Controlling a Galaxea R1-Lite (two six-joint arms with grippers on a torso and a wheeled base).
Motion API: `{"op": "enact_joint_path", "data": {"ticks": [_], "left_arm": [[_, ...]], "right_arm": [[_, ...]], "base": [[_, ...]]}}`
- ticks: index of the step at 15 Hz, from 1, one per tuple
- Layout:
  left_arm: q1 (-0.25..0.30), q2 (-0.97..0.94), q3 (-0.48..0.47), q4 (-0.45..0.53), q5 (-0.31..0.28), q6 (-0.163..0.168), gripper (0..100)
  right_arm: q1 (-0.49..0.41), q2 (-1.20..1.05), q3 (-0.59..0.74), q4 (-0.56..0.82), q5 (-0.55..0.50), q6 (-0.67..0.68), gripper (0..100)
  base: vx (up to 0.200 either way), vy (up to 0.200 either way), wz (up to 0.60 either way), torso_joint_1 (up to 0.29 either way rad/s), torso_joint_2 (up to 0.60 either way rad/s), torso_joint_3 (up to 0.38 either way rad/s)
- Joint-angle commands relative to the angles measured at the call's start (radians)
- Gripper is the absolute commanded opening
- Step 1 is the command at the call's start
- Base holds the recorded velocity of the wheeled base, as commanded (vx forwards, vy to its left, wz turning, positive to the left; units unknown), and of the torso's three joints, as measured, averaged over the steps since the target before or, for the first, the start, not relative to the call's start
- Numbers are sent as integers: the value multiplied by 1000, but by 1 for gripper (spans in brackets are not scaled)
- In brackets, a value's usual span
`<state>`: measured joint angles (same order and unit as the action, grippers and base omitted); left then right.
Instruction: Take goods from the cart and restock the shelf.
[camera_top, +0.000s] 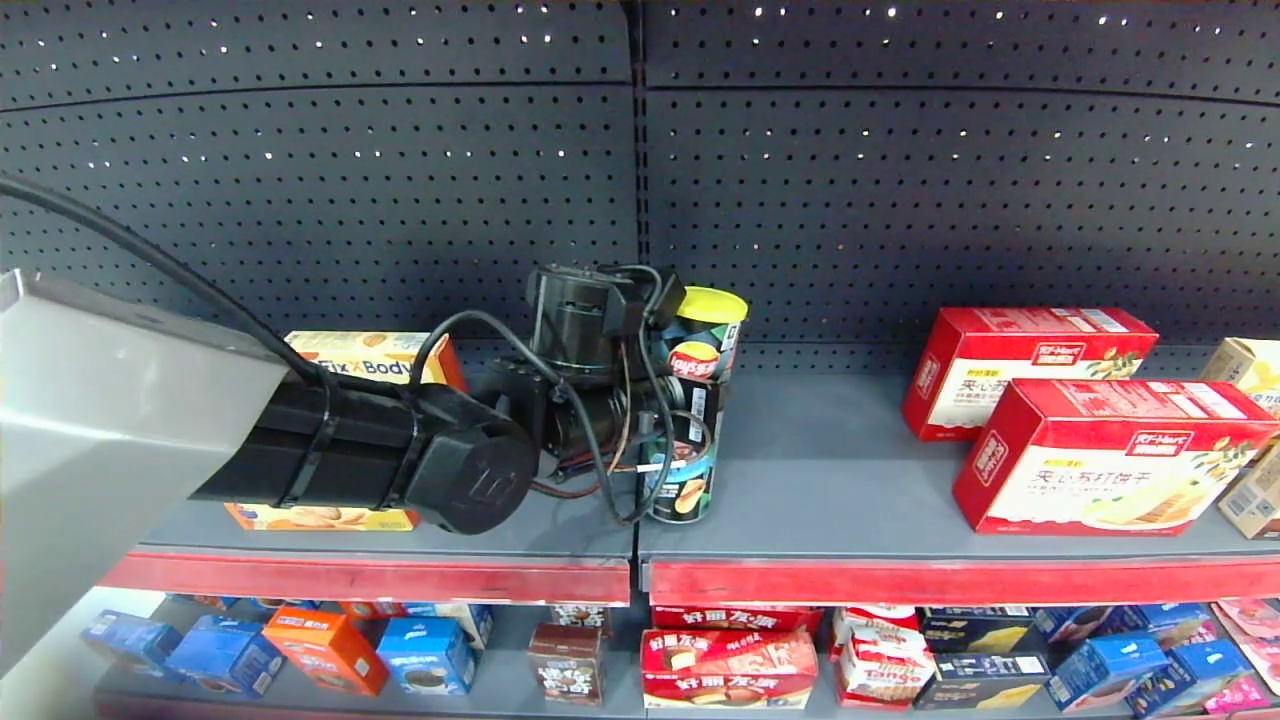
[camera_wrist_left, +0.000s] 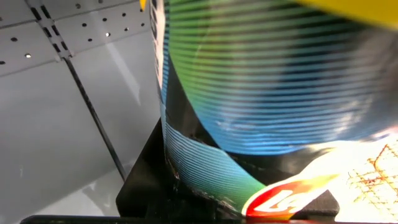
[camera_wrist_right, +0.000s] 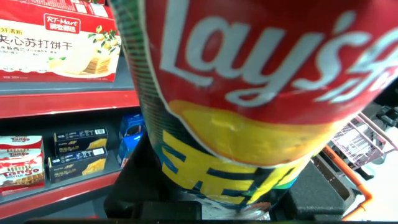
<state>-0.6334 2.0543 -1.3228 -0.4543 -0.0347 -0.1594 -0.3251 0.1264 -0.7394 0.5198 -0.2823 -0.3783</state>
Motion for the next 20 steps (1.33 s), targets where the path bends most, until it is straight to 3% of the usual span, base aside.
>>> {"op": "enact_joint_path", "data": {"ticks": [1,8,9,15,20], "left_arm": [[0,7,-1,-1,-1,0,0],[0,7,-10,-1,-1,-2,0],[0,7,-10,-1,-1,-2,100],[-3,6,-10,0,-1,-2,100],[-5,-22,48,5,1,3,100]], "right_arm": [[0,2,0,0,0,-1,0],[0,2,0,-1,0,-1,0],[0,2,0,-1,0,-1,0],[0,1,0,-1,0,-1,0],[0,1,-2,-1,0,-1,0]], "base": [[0,0,0,0,0,0],[0,0,0,0,0,0],[0,0,0,0,0,0],[0,0,0,0,0,0],[0,0,0,0,0,0]]}}
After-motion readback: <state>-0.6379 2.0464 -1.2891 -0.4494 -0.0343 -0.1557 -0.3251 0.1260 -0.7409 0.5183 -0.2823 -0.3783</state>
